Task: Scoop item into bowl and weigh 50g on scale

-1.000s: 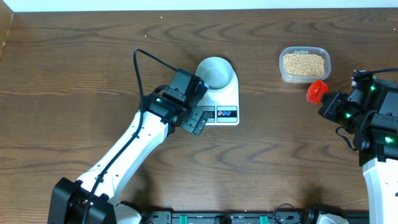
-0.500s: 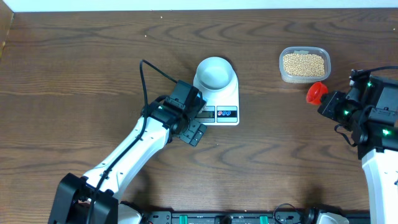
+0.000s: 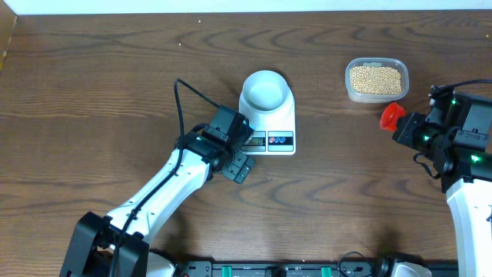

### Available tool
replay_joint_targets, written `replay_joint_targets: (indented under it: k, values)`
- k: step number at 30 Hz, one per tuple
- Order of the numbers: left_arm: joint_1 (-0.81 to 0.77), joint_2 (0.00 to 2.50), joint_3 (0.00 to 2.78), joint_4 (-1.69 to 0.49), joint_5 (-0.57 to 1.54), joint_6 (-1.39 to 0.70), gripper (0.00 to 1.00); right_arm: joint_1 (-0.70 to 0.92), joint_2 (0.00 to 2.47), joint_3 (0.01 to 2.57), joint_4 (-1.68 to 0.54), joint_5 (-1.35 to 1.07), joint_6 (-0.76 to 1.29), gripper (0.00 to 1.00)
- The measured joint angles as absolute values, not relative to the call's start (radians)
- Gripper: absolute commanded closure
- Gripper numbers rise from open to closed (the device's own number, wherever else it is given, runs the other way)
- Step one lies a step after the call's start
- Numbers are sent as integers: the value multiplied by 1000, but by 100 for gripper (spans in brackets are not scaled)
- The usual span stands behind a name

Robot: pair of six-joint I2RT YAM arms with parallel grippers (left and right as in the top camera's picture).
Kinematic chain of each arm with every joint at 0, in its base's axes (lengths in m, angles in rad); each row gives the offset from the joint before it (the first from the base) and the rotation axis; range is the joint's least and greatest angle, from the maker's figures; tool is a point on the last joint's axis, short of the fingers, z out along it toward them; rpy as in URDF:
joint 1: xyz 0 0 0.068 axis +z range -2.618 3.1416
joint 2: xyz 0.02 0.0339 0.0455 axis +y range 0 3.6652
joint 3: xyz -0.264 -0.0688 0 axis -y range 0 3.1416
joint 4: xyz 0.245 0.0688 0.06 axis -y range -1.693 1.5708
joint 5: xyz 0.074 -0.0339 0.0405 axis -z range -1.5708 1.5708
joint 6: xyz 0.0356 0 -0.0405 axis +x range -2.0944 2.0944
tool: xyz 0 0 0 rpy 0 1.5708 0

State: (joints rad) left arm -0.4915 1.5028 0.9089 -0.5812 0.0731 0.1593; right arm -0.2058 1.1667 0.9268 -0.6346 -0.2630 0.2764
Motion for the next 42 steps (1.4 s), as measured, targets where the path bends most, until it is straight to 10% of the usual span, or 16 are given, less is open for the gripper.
replay_joint_targets:
  k: [42]
  values:
    - [-492, 1192, 909, -540, 73, 210, 9, -206, 1167, 927, -636, -257, 273, 99]
